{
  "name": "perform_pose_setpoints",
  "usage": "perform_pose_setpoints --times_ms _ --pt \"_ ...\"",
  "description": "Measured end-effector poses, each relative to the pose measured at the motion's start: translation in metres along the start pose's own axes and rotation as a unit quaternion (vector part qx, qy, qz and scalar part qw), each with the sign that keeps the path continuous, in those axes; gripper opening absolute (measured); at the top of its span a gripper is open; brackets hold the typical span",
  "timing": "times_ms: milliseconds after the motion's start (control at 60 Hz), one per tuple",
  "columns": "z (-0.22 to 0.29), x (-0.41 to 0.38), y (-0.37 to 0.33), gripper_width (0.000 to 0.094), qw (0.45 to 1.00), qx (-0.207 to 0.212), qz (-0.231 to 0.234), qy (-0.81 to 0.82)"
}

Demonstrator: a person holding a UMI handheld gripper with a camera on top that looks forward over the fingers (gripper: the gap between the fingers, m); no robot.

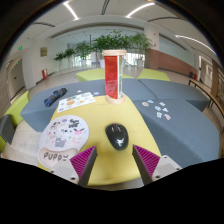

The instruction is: Arrange mouse

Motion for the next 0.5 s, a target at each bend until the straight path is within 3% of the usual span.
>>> perform_pose_setpoints --times_ms 100,367,467,500 --pt "0.009 0.035 0.046 0.0769 1.000 0.003 -0.009 -0.014" --pt "0.029 0.037 0.108 0.0742 1.000 0.005 -0.001 -0.006" --pt "0.029 0.036 0.119 0.0655 1.000 0.002 0.000 0.015" --pt "0.031 0.036 0.121 0.0583 1.000 0.001 -0.006 0.015"
Point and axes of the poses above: the point between the fingertips, and its own axes, seen from behind it with the camera up: x to the right, z up, y forward, the way the camera looks, the point moved 5 cm from there along -y, backward, against the way the camera looks, and after that the axes turned 3 degrees about y, right-handed, at the moved point
